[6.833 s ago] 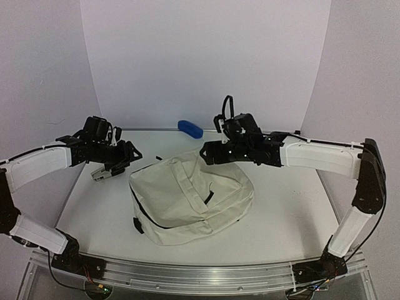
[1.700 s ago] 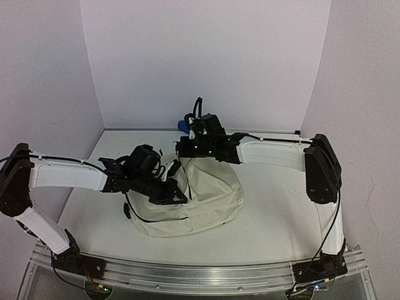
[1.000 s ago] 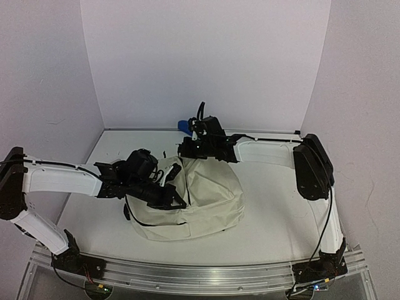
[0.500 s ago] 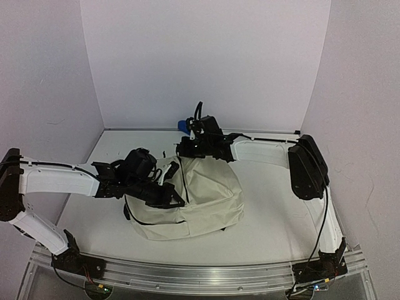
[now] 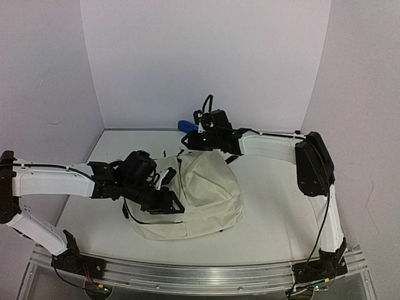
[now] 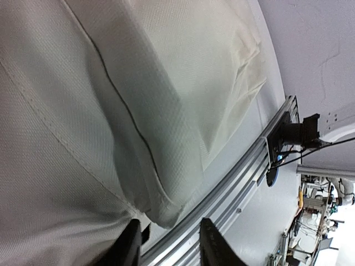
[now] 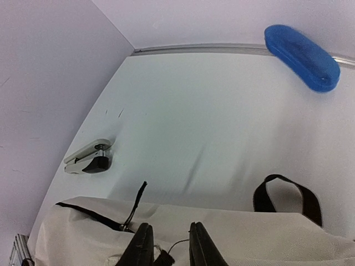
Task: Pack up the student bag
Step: Unzip the student bag at the center of the board.
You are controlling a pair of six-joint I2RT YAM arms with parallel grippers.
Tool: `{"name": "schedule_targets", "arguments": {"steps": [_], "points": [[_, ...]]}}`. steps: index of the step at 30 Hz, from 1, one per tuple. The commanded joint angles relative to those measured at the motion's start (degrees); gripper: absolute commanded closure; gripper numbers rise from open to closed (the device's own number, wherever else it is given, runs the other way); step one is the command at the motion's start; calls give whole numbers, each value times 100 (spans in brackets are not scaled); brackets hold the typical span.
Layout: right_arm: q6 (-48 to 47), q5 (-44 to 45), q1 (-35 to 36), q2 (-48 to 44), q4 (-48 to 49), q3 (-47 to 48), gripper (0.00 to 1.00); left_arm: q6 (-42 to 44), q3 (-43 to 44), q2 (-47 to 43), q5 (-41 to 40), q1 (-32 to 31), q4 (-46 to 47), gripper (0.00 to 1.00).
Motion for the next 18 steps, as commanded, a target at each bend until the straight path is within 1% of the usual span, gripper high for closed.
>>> {"name": "schedule_targets", "arguments": {"steps": [1,3,8,9,11,15,18], "points": [[-373,-181,-235,-1453,427,-569,64,-300,720,-112,-471,113,-878,49],[-458,-68,-236,-1897,406,-989,53,-250,982,-66,-750,265,-1163,42],[-496,374,-236,-2772,349,-1900,38,-185,1370,-82,-1134,584,-1098,27],[-480,425,-235,-2881,344,-2032,36,-174,1430,-66,-1171,645,-1058,24],[-439,489,-237,-3101,334,-2310,32,-179,1545,58,-1217,806,-1048,22],[-402,530,-237,-3346,308,-2693,28,-90,2020,488,-1473,891,-1462,17],[-375,577,-235,-3433,283,-2877,27,80,2321,801,-1433,891,-1657,15]]}}
